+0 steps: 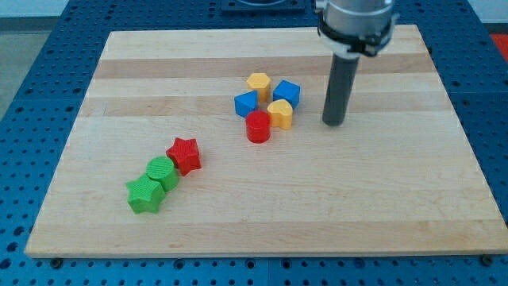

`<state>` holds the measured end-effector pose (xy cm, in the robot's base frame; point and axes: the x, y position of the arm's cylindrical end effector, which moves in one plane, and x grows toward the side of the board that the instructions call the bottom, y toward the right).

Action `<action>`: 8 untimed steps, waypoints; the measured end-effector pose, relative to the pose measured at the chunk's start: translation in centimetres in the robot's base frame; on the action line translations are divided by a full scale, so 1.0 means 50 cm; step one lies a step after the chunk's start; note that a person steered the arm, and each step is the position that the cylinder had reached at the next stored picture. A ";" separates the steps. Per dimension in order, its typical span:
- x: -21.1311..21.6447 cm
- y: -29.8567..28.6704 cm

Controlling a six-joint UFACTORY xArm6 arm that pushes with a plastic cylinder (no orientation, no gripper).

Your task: Place the red star diagonally left to the blue triangle

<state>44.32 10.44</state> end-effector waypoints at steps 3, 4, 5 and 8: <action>0.276 -0.192; 0.316 -0.291; 0.292 -0.363; 0.139 -0.431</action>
<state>51.26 -11.13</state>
